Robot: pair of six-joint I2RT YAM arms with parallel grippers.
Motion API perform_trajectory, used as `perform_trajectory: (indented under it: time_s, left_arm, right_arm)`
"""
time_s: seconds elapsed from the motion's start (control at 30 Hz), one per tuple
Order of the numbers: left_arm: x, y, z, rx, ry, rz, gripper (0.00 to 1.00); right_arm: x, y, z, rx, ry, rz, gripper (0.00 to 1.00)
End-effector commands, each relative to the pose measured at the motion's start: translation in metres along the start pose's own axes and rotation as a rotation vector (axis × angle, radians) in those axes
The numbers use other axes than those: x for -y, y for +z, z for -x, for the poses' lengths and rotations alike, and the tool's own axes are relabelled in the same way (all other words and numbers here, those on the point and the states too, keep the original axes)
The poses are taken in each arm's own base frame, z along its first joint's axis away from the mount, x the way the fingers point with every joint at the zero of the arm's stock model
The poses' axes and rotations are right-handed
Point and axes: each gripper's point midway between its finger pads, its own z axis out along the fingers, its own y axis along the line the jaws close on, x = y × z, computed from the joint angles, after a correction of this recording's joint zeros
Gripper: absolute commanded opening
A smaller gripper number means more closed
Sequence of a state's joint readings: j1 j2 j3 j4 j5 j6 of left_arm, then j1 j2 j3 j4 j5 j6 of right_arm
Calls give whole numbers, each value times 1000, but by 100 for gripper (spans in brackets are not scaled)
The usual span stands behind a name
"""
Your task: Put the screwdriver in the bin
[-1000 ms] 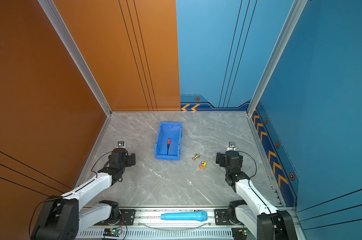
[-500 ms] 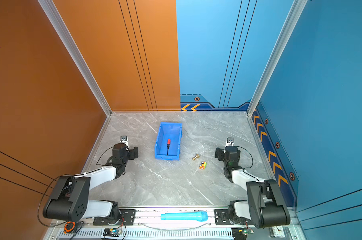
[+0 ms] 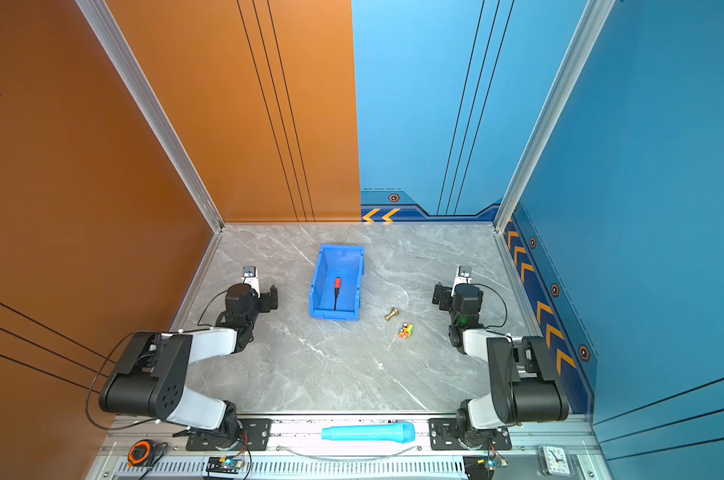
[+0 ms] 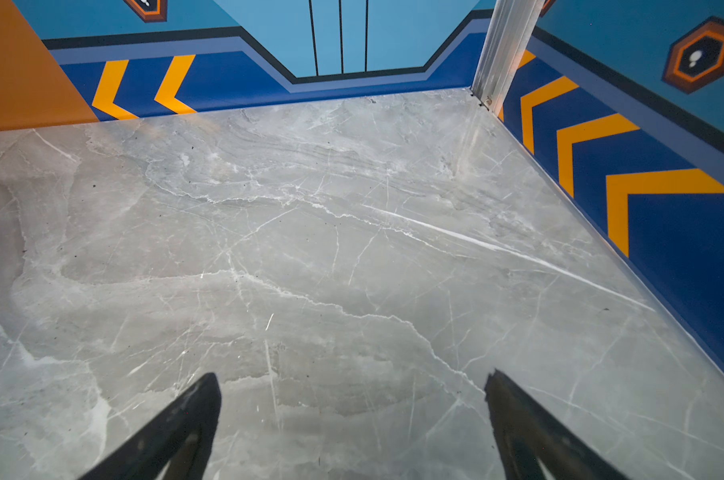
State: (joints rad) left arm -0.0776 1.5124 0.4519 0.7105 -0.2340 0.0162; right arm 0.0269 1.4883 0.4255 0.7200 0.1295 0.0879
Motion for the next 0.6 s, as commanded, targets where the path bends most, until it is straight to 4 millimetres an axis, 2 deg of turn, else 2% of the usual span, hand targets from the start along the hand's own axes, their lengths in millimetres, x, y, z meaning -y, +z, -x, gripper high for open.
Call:
perform_trajectory:
  time_s: [0.0,0.1,0.57]
  left_arm:
    - [-6,1,6,45,-26,4,98]
    - [-5,0,-3,58,-33,-15,98]
    - [-4,0,-1,83,-35,-23,98]
  right_arm:
    - [1,2,5,60,-1,3,100]
    - [2,2,3,58,0,1,100]
    - [11,-3,2,95,-2,-90,100]
